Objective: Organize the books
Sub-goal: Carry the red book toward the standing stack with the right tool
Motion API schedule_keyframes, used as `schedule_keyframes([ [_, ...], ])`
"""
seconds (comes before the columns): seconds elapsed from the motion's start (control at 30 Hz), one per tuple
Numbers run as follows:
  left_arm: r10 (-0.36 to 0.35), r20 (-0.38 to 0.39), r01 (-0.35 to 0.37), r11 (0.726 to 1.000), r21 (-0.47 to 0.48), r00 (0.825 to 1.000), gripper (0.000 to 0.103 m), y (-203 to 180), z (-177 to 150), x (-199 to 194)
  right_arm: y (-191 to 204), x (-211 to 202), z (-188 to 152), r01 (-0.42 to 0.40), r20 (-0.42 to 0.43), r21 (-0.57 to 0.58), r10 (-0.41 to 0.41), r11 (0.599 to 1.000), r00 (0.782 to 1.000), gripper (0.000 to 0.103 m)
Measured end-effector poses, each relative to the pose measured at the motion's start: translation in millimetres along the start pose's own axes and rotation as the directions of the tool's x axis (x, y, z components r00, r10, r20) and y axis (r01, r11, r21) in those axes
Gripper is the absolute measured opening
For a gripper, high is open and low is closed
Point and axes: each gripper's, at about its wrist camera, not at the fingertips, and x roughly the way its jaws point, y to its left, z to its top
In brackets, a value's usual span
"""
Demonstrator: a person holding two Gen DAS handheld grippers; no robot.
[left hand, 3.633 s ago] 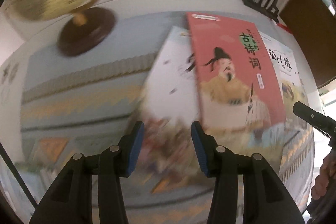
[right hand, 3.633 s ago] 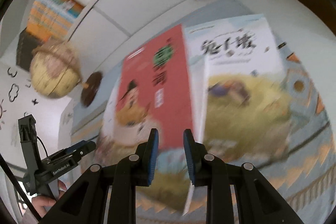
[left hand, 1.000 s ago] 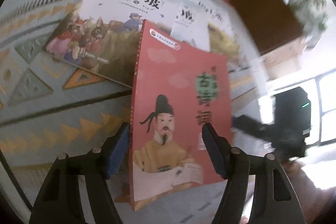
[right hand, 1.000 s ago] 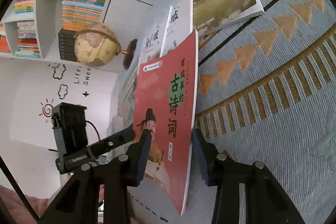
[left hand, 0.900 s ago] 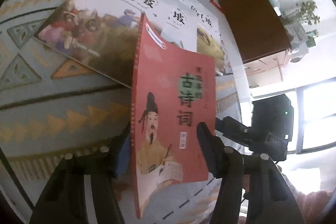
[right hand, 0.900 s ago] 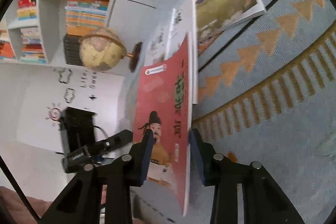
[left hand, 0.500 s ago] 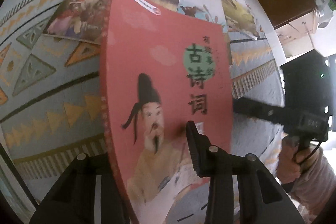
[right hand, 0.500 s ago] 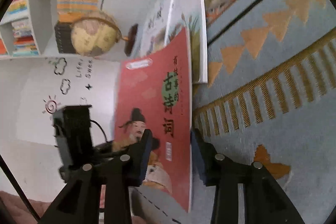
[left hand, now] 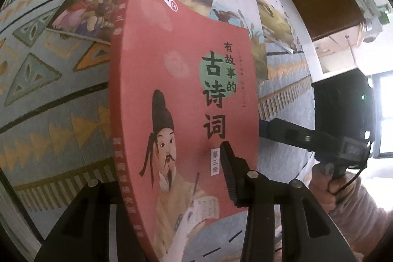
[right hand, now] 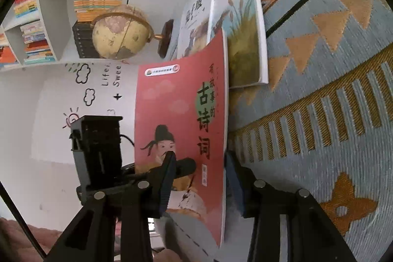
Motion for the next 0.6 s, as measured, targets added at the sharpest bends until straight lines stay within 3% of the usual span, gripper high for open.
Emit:
schedule_keyframes([
  [0.03, -0.005, -0.004, 0.005, 1.000, -0.007, 1.000, 0.038, 1, 0, -1, 2, -1, 0, 0.034, 0.019, -0.016, -0.034, 0.999, 0.999, 0.033],
  [0.1, 0.055, -0.001, -0.055, 0.998, 0.000, 0.998, 0.042, 3, 0, -5, 0, -3, 0, 0.081, 0.044, -0.015, -0.081, 0.997, 0.996, 0.013],
  [0.2, 0.087, 0.002, -0.087, 0.996, 0.014, 0.996, 0.043, 11, -2, -12, -17, -15, -5, 0.105, 0.055, -0.002, -0.104, 0.995, 0.993, 0.004],
  [0.37, 0.136, 0.042, -0.137, 0.990, 0.042, 0.990, 0.032, 17, -9, -15, -16, -9, -5, 0.113, 0.019, -0.015, -0.113, 0.993, 0.993, 0.005],
  [0.47, 0.205, 0.034, -0.207, 0.975, 0.075, 0.978, 0.032, 13, -8, -13, -17, -9, -6, -0.007, 0.009, 0.014, 0.007, 1.000, 1.000, 0.008],
  [0.53, 0.207, 0.026, -0.208, 0.976, 0.062, 0.978, 0.031, 14, -6, -12, -8, -5, -5, -0.085, -0.005, 0.004, 0.085, 0.996, 0.996, 0.011],
  [0.6, 0.211, 0.028, -0.212, 0.976, 0.049, 0.977, 0.032, 16, -5, -13, 1, -3, -2, -0.029, -0.015, -0.052, 0.028, 0.998, 0.999, 0.014],
])
